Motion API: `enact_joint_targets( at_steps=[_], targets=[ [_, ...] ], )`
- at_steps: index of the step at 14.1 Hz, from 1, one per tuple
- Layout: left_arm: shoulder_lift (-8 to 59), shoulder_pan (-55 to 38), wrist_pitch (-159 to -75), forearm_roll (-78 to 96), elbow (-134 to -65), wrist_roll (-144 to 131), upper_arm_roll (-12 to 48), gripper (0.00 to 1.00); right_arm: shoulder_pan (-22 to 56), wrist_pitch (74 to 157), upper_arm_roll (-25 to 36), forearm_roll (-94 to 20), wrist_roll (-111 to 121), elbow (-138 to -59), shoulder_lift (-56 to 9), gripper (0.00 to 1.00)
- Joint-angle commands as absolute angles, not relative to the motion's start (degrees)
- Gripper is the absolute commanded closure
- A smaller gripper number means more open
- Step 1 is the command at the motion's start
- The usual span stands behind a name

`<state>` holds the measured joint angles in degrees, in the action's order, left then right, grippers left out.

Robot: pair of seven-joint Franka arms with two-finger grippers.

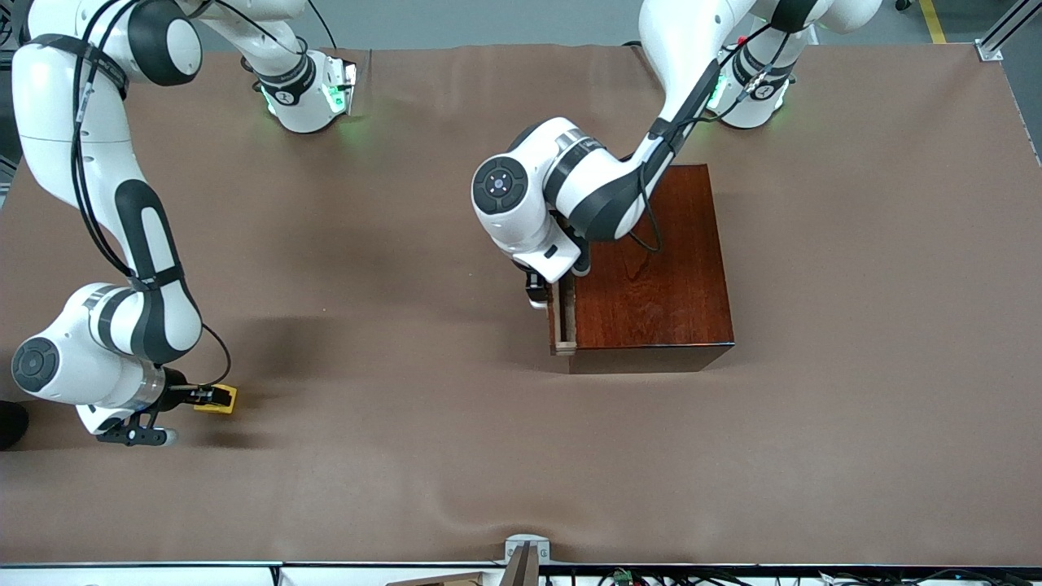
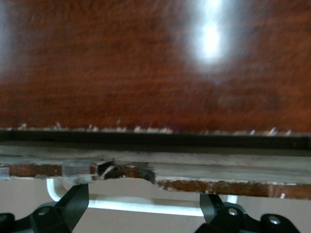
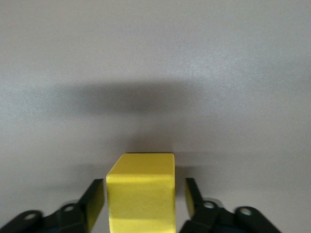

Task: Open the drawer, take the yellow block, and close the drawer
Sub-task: 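Shut the drawer with the left gripper while the right gripper lowers the block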

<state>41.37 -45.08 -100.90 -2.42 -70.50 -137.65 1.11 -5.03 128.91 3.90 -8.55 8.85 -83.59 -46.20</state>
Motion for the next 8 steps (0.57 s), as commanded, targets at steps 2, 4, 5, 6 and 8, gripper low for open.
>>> enact_joint_targets(
  at_steps=[2,4,5,6,8],
  targets=[
    [40.61,-45.00,-98.88,-5.36,-70.66,-136.41,-3.77,0.00,-6.15,128.32,2.64,-9.32,8.70,-82.79,-44.83,0.00],
    [40.34,-44.91,-98.18,-5.45,-70.66,-136.32,-4.04,0.00,-5.89,127.62,2.46,-9.32,8.79,-82.79,-41.85,0.00],
    [40.43,-44.91,-98.09,-5.45,-70.66,-136.32,-3.96,0.00,-5.80,125.88,2.37,-9.32,8.70,-82.79,-39.92,0.00],
    [40.43,-45.09,-98.09,-5.45,-70.49,-136.32,-4.04,0.00,-5.63,123.16,2.37,-9.32,8.53,-82.79,-37.29,0.00],
    [40.43,-45.35,-98.35,-5.27,-70.14,-136.32,-3.52,0.00,-4.92,116.14,2.46,-9.14,5.65,-82.79,-31.23,0.00]
  ],
)
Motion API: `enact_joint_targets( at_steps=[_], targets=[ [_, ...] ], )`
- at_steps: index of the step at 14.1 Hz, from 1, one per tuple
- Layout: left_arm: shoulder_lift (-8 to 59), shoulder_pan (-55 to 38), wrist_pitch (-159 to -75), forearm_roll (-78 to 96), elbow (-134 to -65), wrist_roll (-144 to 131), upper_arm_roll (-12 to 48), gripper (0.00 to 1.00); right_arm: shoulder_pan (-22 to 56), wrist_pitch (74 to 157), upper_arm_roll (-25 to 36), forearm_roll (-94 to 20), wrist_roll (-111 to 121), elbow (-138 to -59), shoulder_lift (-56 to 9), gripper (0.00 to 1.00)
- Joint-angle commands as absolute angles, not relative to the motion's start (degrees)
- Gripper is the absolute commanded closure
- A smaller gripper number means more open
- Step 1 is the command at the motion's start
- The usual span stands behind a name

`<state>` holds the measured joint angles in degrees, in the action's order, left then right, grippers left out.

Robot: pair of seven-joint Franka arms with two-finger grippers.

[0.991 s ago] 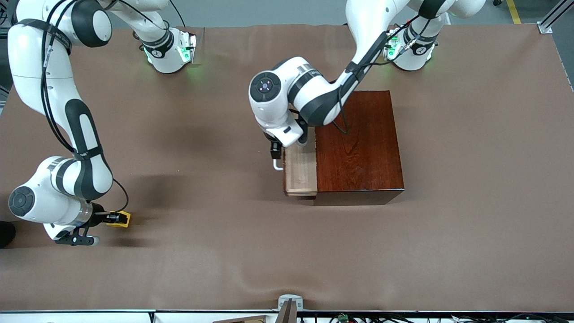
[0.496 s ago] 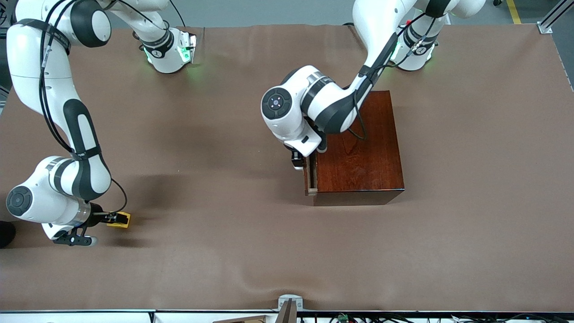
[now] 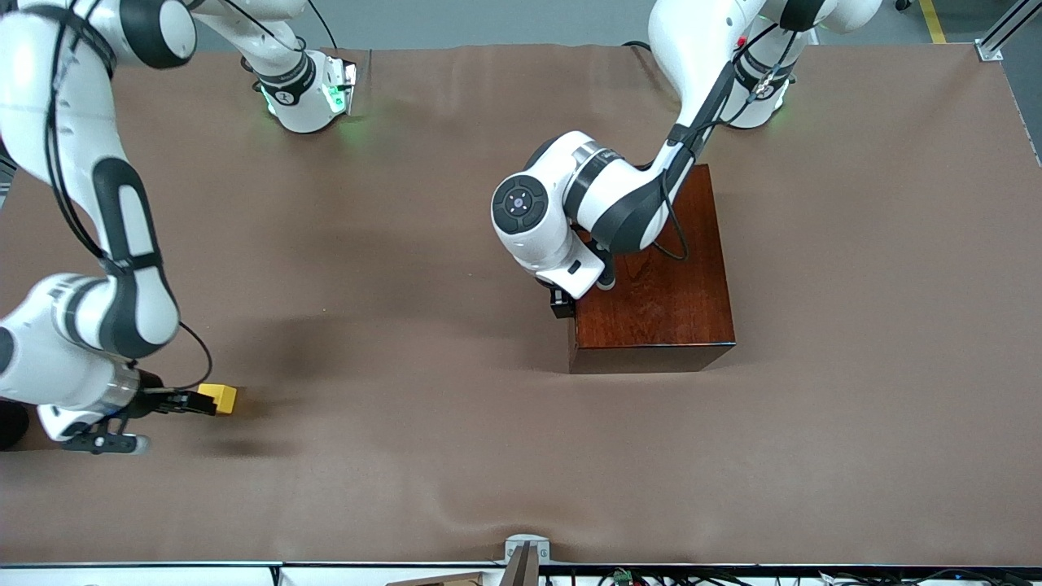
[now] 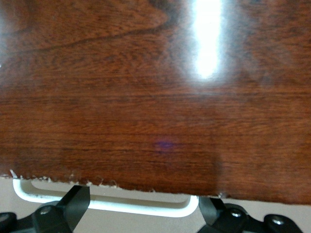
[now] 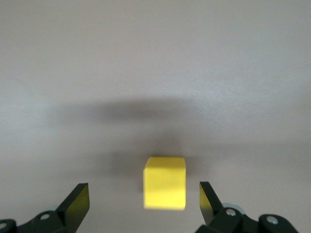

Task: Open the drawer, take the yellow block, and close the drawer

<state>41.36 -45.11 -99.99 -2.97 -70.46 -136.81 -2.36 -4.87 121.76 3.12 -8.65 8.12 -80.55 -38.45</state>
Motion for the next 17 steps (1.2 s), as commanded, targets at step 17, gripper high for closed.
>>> enact_joint_targets(
  at_steps=[17],
  targets=[
    [27.51,-24.54,-102.66,-2.64,-70.49,-107.53,-3.60,0.00,-1.33,84.21,2.11,-2.73,-6.84,-83.50,-4.93,0.00]
  ],
)
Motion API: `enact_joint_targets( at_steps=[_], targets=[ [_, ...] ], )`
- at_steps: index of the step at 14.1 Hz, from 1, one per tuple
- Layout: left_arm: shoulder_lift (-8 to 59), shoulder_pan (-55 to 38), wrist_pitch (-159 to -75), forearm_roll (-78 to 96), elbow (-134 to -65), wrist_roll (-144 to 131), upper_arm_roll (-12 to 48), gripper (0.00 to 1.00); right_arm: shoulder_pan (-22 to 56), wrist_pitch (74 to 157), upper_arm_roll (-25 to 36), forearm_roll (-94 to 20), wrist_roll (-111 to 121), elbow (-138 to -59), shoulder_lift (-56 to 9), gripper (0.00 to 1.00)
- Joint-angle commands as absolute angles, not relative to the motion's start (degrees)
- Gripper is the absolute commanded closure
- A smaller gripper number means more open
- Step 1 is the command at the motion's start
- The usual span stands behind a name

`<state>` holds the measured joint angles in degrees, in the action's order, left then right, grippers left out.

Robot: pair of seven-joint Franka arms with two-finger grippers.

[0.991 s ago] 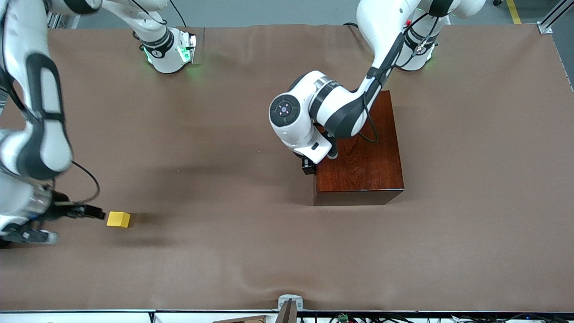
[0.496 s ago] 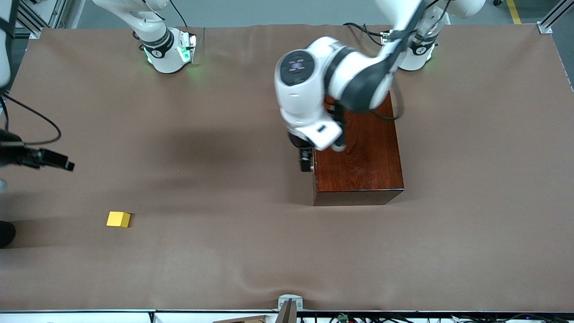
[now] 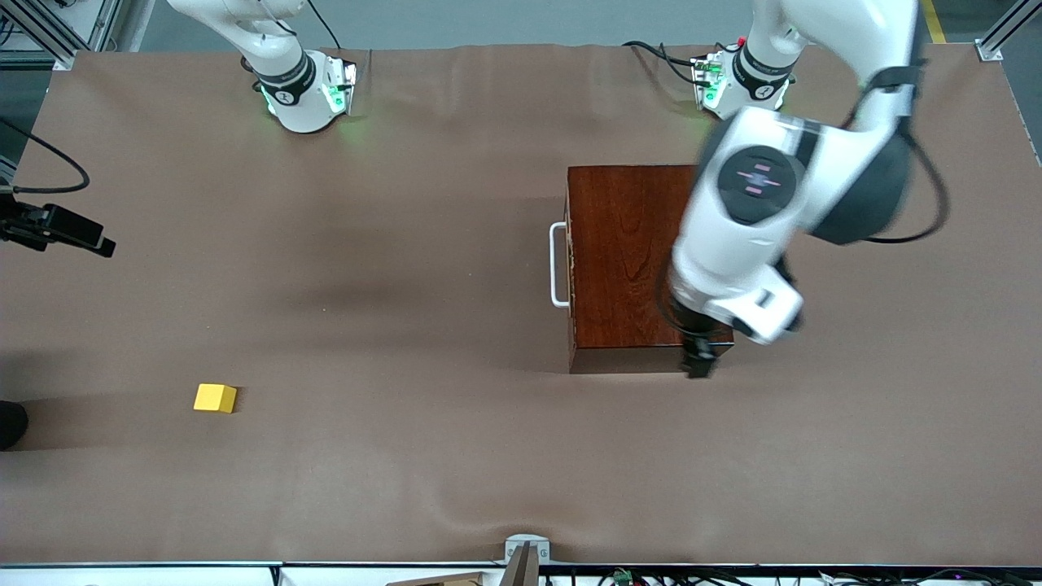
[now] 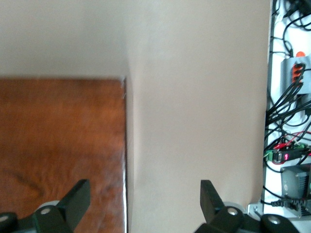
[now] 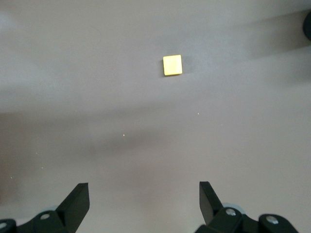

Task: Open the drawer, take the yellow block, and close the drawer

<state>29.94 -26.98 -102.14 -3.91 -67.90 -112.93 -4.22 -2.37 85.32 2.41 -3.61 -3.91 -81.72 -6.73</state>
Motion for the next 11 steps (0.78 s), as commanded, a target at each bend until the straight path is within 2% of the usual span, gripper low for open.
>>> enact_joint_targets(
  at_steps=[1,4,11],
  targets=[
    [27.25,-22.52,-102.66,-2.20,-70.49,-104.10,-3.60,0.00,-0.36,83.85,2.20,-2.55,-7.46,-83.84,-4.40,0.00],
    [25.67,-17.33,-102.39,0.17,-71.71,-93.73,-3.60,0.00,-0.53,84.55,2.28,-2.55,-7.21,-85.33,-3.96,0.00],
    [17.24,-6.52,-101.78,4.04,-80.05,-68.86,-3.52,0.00,-0.79,90.00,2.64,-1.32,-1.24,-87.27,-2.64,0.00]
  ],
)
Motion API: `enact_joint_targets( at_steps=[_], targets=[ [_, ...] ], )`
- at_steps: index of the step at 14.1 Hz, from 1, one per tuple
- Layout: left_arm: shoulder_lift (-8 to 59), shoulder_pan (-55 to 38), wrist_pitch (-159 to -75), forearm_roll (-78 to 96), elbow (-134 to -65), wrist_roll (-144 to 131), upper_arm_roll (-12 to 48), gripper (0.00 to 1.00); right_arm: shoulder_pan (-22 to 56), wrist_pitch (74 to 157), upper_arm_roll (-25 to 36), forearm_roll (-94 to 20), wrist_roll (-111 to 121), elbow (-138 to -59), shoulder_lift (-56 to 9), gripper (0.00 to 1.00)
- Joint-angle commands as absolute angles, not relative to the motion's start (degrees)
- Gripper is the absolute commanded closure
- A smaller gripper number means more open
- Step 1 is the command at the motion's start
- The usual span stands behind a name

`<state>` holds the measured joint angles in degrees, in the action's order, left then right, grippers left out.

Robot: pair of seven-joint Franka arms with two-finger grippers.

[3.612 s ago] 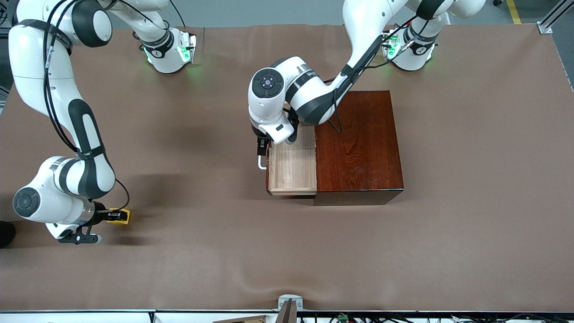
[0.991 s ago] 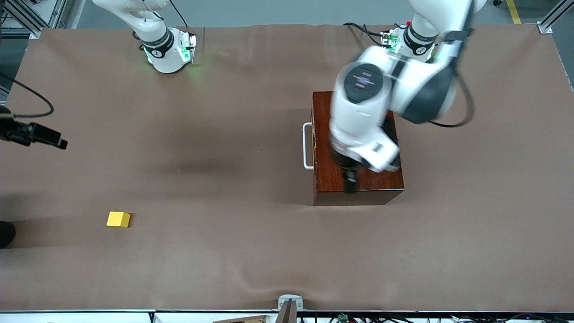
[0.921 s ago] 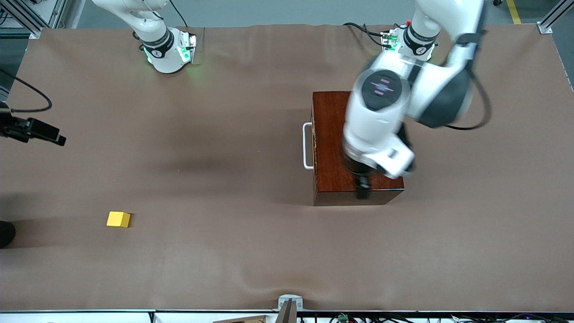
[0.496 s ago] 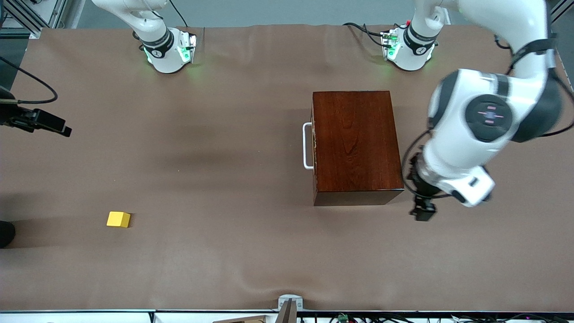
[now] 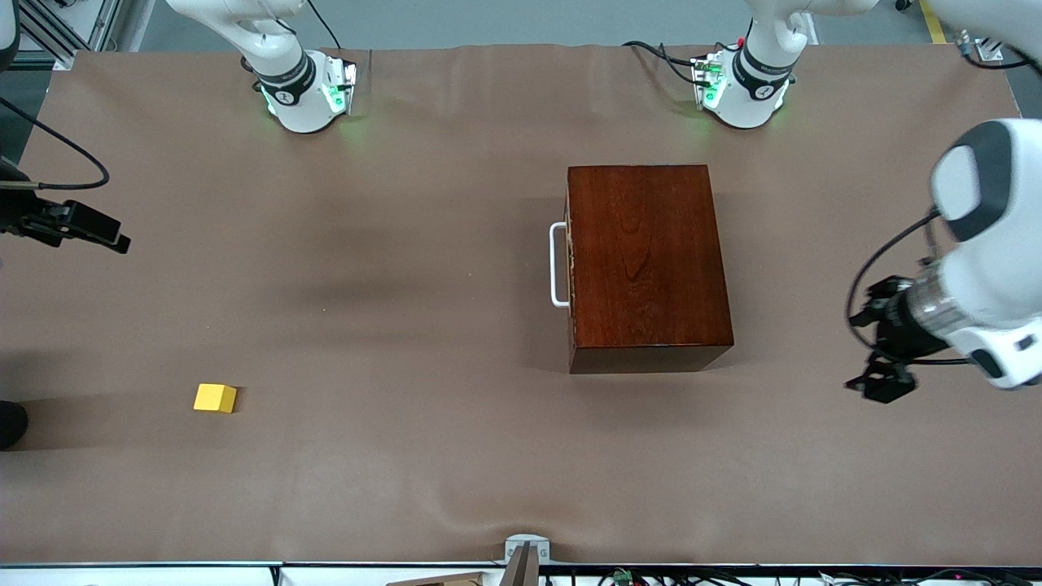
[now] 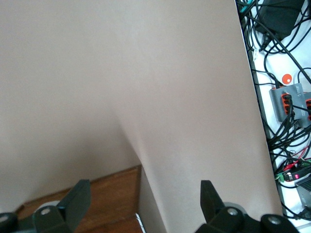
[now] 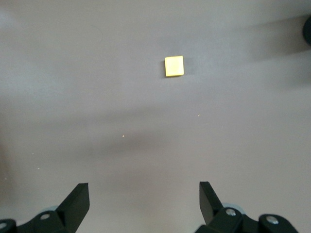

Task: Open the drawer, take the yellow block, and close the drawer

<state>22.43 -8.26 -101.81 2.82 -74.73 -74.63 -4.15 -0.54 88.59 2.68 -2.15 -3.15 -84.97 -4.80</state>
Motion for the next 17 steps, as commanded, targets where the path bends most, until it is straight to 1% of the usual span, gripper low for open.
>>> enact_joint_targets(
  at_steps=[1,3,8,12,14,17],
  targets=[
    [15.40,-5.72,-101.34,4.39,-81.55,-64.03,-3.60,0.00,-0.79,90.09,2.64,-1.32,-1.23,-87.36,-2.55,0.00],
    [12.58,-3.26,-99.59,5.27,-83.75,-53.49,-3.60,0.00,-0.70,90.61,2.55,-1.32,-1.23,-87.97,-2.55,0.00],
    [8.62,0.26,-96.50,5.36,-84.90,-35.36,-3.60,0.00,-0.79,90.53,2.46,-1.41,-1.23,-88.07,-2.46,0.00],
    [3.62,-0.09,-96.42,5.27,-88.23,-28.05,-3.52,0.00,-0.70,90.62,2.55,-1.50,-1.23,-87.89,-2.46,0.00],
    [1.15,-0.09,-96.24,5.27,-90.08,-24.45,-2.12,0.00,-0.79,90.44,2.55,-1.58,-1.14,-87.63,-2.55,0.00],
    [0.01,-0.26,-93.53,5.27,-90.09,-19.35,-1.84,0.00,-0.79,91.14,2.55,-1.58,-1.23,-87.36,-2.81,0.00]
  ],
)
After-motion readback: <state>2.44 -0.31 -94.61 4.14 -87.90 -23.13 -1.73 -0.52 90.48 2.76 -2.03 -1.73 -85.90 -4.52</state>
